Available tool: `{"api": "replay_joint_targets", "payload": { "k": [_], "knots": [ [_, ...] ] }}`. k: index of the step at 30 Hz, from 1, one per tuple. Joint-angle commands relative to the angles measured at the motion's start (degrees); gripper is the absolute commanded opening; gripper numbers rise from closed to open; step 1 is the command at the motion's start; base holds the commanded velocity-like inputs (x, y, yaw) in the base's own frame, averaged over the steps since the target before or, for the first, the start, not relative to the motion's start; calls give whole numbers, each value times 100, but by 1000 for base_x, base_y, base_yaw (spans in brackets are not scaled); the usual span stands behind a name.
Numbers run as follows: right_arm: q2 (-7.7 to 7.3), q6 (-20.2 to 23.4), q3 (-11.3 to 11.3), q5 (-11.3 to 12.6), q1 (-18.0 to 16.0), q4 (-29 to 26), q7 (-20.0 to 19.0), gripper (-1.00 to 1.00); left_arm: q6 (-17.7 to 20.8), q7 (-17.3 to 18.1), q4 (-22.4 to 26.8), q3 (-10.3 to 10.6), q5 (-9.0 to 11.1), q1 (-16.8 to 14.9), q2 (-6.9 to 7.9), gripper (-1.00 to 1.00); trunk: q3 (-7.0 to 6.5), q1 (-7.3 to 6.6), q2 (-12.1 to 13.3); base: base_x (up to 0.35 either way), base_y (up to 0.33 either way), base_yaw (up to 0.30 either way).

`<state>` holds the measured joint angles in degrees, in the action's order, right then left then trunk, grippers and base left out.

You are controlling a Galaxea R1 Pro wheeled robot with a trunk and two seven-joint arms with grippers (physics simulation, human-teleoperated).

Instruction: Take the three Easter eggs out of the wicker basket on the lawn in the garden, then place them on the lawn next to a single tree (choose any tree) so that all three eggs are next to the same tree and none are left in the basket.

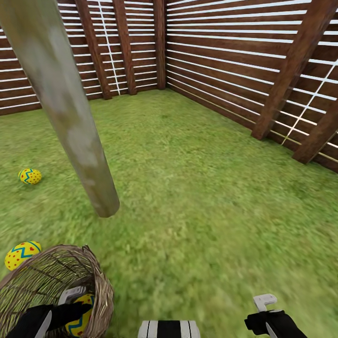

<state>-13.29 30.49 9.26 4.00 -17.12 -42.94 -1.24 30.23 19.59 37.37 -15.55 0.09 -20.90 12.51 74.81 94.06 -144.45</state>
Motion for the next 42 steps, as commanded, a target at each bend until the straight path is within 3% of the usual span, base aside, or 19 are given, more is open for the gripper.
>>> {"api": "replay_joint_targets", "payload": {
  "k": [1,8,9,38,42],
  "knots": [
    [-11,27,21,40,-2,-10,12,100,36,25,7,-25,4,-2,-3,100,4,-1,-2,0,0,0],
    [-16,27,14,40,-2,-6,18,100,27,18,7,-27,-16,-3,-117,100,4,-1,-2,0,0,0],
    [-16,27,14,40,-2,-5,19,100,22,18,7,-27,-17,-4,-123,-100,4,-1,-2,0,0,0],
    [-7,27,23,40,-2,-4,18,100,18,18,7,-27,1,-2,-126,-100,4,-1,-2,0,0,0],
    [-7,27,23,40,-2,-4,19,100,39,16,7,-14,-16,-2,-152,-100,-84,-11,4,0,0,0]
  ]
}}
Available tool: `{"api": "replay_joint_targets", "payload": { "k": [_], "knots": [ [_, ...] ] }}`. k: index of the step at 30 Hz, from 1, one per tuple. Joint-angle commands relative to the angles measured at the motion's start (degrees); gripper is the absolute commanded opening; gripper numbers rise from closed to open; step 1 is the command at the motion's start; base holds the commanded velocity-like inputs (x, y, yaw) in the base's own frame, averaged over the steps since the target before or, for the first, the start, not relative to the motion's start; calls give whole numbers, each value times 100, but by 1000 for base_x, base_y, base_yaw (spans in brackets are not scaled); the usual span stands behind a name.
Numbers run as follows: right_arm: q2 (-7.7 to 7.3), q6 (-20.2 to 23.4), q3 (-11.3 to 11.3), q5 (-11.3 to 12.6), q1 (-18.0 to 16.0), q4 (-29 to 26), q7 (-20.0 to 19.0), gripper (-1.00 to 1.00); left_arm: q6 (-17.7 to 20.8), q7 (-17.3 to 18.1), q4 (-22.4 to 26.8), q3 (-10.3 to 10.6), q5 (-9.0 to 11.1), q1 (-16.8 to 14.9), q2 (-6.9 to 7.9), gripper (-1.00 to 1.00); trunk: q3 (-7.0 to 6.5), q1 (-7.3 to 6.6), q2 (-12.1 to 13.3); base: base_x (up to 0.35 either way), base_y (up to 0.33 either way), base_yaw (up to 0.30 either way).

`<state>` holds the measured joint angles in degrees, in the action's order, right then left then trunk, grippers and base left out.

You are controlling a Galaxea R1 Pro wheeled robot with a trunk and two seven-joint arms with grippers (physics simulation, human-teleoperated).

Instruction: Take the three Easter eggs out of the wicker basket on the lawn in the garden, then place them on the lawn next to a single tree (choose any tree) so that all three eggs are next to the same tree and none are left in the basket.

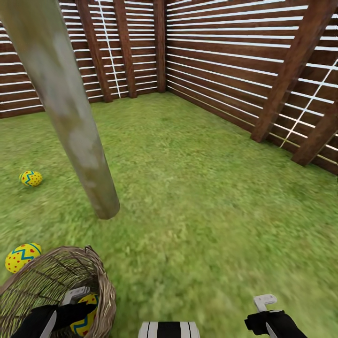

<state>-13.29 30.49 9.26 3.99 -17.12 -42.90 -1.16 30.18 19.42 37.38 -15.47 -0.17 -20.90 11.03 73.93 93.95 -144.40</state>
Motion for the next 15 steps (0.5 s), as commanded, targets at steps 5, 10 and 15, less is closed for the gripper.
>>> {"api": "replay_joint_targets", "payload": {
  "k": [5,10,15],
  "knots": [
    [-1,27,23,40,-2,-8,11,100,59,-144,25,-64,36,-6,-13,-100,-107,-14,5,0,0,0],
    [1,27,24,40,-2,-8,11,100,58,-166,16,-61,52,-2,-14,-100,-218,-27,12,-219,77,0],
    [58,-79,18,33,-2,116,11,100,50,-167,15,-61,61,-3,-14,-100,-329,-39,18,-210,94,0]
  ]
}}
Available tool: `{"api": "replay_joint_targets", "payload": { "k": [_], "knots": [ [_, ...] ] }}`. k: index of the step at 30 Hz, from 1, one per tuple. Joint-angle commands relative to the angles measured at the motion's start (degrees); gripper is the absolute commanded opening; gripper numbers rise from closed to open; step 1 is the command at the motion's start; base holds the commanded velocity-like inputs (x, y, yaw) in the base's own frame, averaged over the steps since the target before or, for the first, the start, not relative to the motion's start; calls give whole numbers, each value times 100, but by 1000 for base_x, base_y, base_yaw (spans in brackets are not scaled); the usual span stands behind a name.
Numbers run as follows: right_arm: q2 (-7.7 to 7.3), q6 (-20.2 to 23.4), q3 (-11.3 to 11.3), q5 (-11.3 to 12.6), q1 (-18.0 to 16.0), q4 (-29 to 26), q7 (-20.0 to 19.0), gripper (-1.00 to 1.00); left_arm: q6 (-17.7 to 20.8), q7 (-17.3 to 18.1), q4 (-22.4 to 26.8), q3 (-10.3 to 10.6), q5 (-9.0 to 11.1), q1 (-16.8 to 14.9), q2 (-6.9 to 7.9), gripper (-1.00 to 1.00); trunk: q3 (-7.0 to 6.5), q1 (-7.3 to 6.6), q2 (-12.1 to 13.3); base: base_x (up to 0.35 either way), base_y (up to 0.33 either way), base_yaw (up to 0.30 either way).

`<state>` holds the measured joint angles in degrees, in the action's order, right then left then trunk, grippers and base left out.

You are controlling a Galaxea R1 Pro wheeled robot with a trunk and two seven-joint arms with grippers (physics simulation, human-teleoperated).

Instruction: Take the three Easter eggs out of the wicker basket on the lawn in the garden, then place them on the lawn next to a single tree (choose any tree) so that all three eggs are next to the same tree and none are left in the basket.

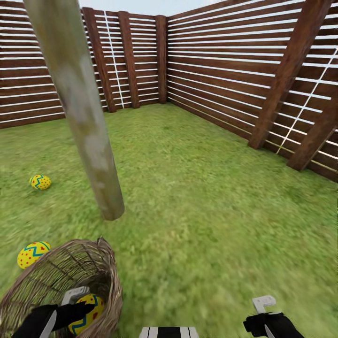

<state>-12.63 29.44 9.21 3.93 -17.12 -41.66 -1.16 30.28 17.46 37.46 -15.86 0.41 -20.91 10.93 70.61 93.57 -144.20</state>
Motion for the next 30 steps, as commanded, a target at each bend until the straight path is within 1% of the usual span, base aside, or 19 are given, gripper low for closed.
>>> {"api": "replay_joint_targets", "payload": {
  "k": [1,5,10,18,23,30],
  "knots": [
    [-10,6,21,40,-2,7,10,100,39,29,7,-18,-2,-2,-3,-100,-18,-4,0,-29,15,0],
    [-4,-3,19,38,-2,17,10,100,25,29,7,-18,-2,-1,-6,-100,-107,-15,5,-6,3,0],
    [-13,0,12,45,-2,15,10,100,22,27,7,-25,-14,-1,-69,-100,-218,-27,12,0,0,0],
    [-20,9,14,47,-2,8,9,100,18,23,7,-40,4,-1,-84,-100,-395,-48,22,0,0,0],
    [-12,9,19,40,-2,10,10,100,13,20,-1,-16,-22,-1,-199,-100,-506,-61,29,0,0,0],
    [-12,4,19,40,-2,10,10,100,13,13,-2,3,-32,-1,-214,-100,-661,-79,38,0,0,0]
  ]
}}
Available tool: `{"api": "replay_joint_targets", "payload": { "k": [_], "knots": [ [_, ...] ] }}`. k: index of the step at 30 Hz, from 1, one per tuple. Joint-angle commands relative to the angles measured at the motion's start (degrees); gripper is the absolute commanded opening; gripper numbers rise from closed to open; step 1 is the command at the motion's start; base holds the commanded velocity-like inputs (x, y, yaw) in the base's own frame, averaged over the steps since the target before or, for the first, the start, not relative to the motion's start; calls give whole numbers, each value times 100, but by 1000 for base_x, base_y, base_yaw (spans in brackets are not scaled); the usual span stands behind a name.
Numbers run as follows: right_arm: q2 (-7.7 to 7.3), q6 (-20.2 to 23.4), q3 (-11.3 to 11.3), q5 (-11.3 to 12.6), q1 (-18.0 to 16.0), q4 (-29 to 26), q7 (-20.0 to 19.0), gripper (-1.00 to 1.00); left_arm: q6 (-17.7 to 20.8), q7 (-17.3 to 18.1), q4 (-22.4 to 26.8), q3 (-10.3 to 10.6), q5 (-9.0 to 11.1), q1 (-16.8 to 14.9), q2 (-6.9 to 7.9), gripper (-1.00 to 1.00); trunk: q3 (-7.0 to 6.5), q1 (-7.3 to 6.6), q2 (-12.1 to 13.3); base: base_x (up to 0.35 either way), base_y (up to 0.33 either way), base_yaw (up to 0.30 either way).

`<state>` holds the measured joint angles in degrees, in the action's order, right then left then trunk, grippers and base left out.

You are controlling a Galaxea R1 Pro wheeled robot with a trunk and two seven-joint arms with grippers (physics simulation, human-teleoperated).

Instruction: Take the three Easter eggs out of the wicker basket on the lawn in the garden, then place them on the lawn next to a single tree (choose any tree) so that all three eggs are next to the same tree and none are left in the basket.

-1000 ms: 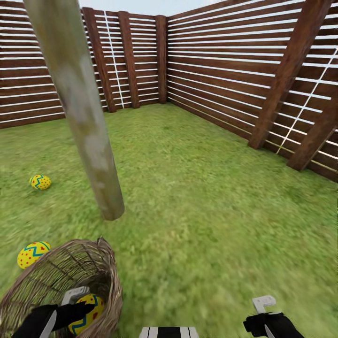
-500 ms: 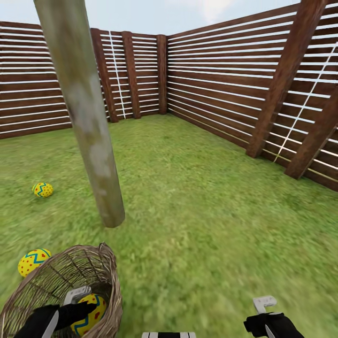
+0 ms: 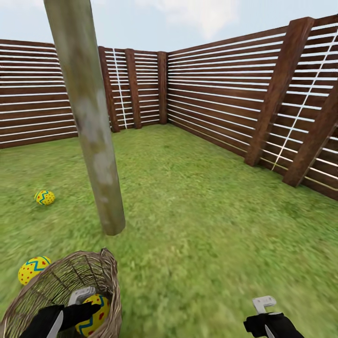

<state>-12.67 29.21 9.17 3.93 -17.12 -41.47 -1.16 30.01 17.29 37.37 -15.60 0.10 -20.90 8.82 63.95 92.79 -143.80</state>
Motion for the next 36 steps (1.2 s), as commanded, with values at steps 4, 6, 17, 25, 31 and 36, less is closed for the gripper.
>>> {"api": "replay_joint_targets", "payload": {
  "k": [4,6,17,25,31,36],
  "knots": [
    [-6,27,25,38,-2,-2,10,100,40,29,7,-21,-8,-2,-3,-100,-84,-11,4,0,0,0],
    [-7,27,26,38,-2,-1,10,100,40,29,7,-15,-4,-2,-14,-100,-128,-16,6,0,2,0],
    [-7,23,24,38,-2,-1,10,100,36,38,7,-22,16,-2,-56,-100,-372,-45,21,-92,126,0],
    [-7,23,24,38,-2,-1,10,100,31,29,7,-22,15,-2,-91,-100,-549,-65,32,-1,1,0],
    [-9,14,32,40,-2,-3,1,100,31,29,8,-30,24,-2,-94,-100,-682,-81,40,0,0,0],
    [-7,14,33,38,-2,-1,1,100,31,29,7,-15,0,-2,-131,-100,-793,-94,46,0,0,0]
  ]
}}
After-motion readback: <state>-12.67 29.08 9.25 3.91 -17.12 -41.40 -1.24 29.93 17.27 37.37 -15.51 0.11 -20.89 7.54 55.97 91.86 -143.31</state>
